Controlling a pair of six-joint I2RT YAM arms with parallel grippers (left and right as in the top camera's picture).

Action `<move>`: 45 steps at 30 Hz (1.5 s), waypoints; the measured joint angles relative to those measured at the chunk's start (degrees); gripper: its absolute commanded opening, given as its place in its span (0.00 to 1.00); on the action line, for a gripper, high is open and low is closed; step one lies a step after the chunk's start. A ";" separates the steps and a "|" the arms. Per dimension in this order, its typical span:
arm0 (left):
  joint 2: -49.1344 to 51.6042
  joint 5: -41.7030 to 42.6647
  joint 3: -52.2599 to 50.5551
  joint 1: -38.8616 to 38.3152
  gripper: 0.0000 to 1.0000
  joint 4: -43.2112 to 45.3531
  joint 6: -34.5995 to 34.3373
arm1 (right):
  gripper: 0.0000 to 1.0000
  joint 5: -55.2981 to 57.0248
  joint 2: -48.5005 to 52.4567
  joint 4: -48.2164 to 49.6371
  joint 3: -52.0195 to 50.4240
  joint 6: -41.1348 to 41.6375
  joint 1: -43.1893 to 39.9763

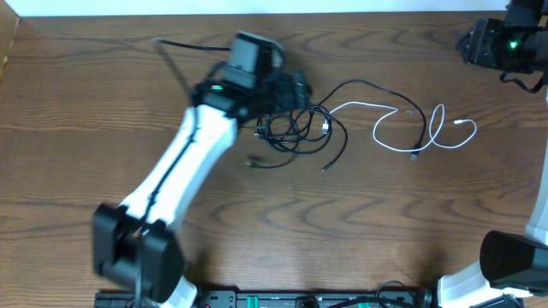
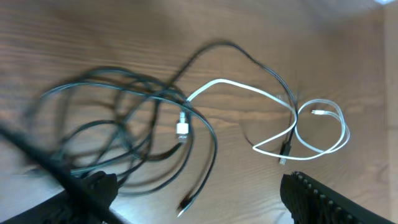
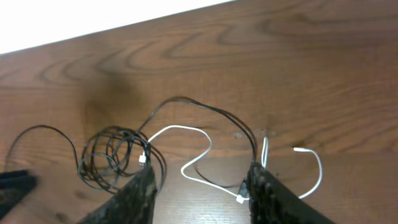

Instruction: Untangle cables

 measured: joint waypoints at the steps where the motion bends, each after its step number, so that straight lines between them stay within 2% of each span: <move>1: 1.92 -0.33 0.00 -1.20 0.89 1.70 -0.37 | 0.54 -0.02 0.00 -0.02 0.00 -0.20 0.00; 9: 12.48 -9.68 -0.02 -5.81 0.89 11.67 -6.73 | 0.56 0.00 0.04 -0.61 0.00 -0.83 0.00; 11: 13.90 -11.56 -0.02 -6.43 0.87 14.53 -8.48 | 0.56 -0.02 0.04 -0.76 0.00 -0.83 0.00; 15: 16.87 -13.84 -0.02 -7.67 0.77 17.62 -12.83 | 0.56 0.00 0.04 -0.85 0.00 -0.85 0.00; 18: 19.61 -14.99 -0.02 -8.50 0.72 18.80 -15.78 | 0.56 0.00 0.04 -0.85 0.00 -0.87 0.00; 23: 22.99 -16.28 -0.02 -9.07 0.69 19.93 -19.45 | 0.56 0.00 0.04 -0.81 -0.02 -1.03 0.00; 34: 23.98 -19.10 0.04 -9.07 0.67 20.46 -24.35 | 0.56 0.00 0.98 -0.50 -0.02 -1.27 0.00; 45: 26.10 -20.83 2.45 -9.05 0.39 18.49 -23.10 | 0.55 0.00 4.85 0.17 -0.02 -1.29 0.17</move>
